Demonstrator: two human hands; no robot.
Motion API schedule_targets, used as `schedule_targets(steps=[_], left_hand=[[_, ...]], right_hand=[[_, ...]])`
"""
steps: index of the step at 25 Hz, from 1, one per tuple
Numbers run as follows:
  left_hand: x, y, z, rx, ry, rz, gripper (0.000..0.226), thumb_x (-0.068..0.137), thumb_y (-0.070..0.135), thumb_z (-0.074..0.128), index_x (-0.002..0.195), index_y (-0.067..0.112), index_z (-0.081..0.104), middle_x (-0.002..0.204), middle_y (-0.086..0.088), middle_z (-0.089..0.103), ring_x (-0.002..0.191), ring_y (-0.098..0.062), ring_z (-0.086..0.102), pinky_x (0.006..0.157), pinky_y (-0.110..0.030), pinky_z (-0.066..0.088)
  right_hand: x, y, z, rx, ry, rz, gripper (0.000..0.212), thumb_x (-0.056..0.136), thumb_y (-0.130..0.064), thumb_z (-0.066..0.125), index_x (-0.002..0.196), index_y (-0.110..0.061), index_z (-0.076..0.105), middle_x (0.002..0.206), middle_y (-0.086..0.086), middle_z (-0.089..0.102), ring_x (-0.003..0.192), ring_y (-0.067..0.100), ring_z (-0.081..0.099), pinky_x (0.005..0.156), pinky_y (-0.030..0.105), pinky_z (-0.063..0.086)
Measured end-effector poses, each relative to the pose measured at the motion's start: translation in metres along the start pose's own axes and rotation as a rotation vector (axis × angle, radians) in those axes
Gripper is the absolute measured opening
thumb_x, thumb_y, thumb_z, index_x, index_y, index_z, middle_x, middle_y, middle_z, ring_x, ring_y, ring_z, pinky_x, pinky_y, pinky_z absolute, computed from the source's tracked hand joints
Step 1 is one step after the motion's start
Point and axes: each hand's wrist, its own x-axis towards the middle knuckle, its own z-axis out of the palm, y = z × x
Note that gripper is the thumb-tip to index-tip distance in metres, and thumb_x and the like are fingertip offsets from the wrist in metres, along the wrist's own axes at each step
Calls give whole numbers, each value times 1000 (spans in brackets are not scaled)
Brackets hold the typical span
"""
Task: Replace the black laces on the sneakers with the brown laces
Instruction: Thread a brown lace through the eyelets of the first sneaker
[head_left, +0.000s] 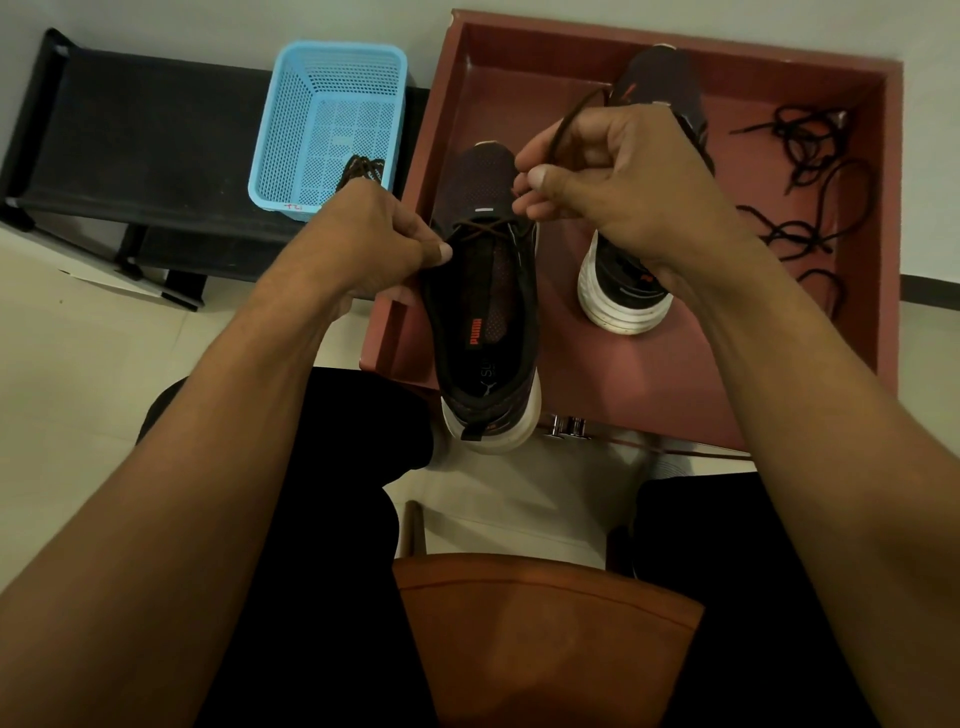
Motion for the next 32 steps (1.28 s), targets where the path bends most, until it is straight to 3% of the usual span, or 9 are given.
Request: schedule_targets(steps=[6, 10, 13, 18, 23, 26, 32], left_hand=[[-1, 3, 1, -1, -49, -27, 10, 96, 6, 73, 87, 12, 76, 92, -12, 76, 84, -19, 76, 74, -36, 66], [-2, 4, 0, -4, -58, -46, 10, 97, 1, 69, 91, 8, 75, 99, -18, 75, 89, -23, 76, 72, -35, 65], [-2, 4, -1, 1, -59, -45, 10, 96, 0, 69, 93, 8, 75, 102, -19, 75, 93, -26, 76, 72, -36, 66], [-2, 3, 0, 11, -54, -27, 13, 95, 1, 71, 88, 12, 76, 102, -20, 76, 93, -29, 77, 74, -39, 66], [0, 1, 0, 20, -50, -16, 14, 95, 2, 72, 86, 13, 77, 97, -19, 77, 92, -30, 77, 83, -44, 65], [1, 0, -1, 14, -48, -11, 15, 95, 2, 72, 85, 13, 77, 96, -19, 77, 92, -32, 77, 85, -46, 64], [3, -2, -2, 22, -43, -1, 15, 94, 4, 74, 84, 15, 78, 95, -18, 77, 92, -32, 77, 85, -47, 64]], right_hand=[[0, -1, 1, -42, 48, 1, 10, 100, -6, 67, 105, -6, 76, 93, 3, 78, 84, 14, 79, 80, 30, 64], [0, 1, 4, 41, -6, -22, 11, 102, -10, 67, 110, -7, 74, 94, 12, 78, 83, 21, 79, 79, 33, 65], [1, 0, 10, 28, -44, -18, 11, 96, -3, 73, 107, 0, 73, 93, 12, 78, 85, 19, 80, 82, 33, 65], [3, -1, 35, -195, -101, -26, 13, 85, -9, 85, 93, -15, 77, 84, -1, 79, 78, 8, 78, 83, 33, 64], [9, 0, 50, -515, 11, -108, 15, 82, -32, 89, 91, -25, 79, 87, -12, 74, 79, 1, 71, 76, 22, 61], [10, 1, 54, -541, -1, -72, 12, 82, -31, 89, 88, -28, 80, 82, -17, 71, 78, -2, 69, 70, 12, 55], [7, 6, 58, -427, 25, -64, 11, 80, -19, 89, 82, -25, 79, 79, -12, 75, 75, -2, 72, 74, 22, 60]])
